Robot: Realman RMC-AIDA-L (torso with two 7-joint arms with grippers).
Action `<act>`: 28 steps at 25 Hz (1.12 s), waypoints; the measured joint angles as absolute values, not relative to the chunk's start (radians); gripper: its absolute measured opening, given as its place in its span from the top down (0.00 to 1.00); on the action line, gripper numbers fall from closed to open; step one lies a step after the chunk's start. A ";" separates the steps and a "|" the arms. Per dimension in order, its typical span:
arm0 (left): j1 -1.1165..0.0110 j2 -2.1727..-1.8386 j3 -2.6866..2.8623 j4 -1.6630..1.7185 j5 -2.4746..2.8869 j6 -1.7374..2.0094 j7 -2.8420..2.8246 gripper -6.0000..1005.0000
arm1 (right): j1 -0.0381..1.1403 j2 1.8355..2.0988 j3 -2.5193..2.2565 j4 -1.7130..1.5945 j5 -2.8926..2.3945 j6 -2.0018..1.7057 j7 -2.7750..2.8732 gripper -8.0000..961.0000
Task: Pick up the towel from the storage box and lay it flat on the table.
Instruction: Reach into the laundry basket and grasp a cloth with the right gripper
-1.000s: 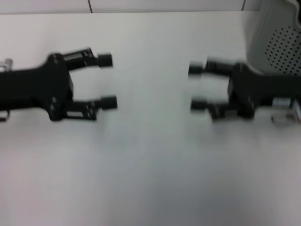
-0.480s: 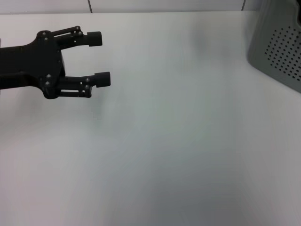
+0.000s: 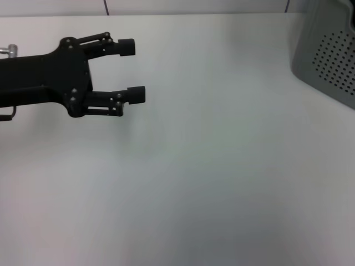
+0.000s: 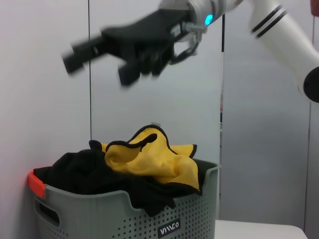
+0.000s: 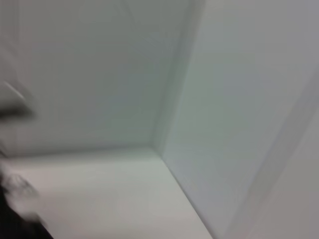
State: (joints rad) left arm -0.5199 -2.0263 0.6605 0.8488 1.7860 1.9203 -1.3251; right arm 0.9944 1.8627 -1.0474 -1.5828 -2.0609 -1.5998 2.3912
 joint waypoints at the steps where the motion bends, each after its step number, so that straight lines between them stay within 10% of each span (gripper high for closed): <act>1: -0.522 -2.028 0.663 0.849 1.790 1.918 -1.325 0.13 | 1.019 1.899 -1.004 -1.643 -2.192 -1.700 2.435 0.11; 11: -0.530 -2.038 0.678 0.891 1.808 1.873 -1.380 0.13 | 1.067 2.011 -1.014 -1.865 -2.802 -2.002 2.665 0.11; 28: -0.580 -2.046 0.708 0.943 1.826 1.832 -1.383 0.13 | 1.024 1.957 -1.043 -1.887 -2.971 -1.915 2.817 0.30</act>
State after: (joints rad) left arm -0.5796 -2.0463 0.7078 0.9434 1.8262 1.8325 -1.3833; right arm 1.0240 1.9568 -1.0429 -1.8869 -2.9713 -1.9153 2.8172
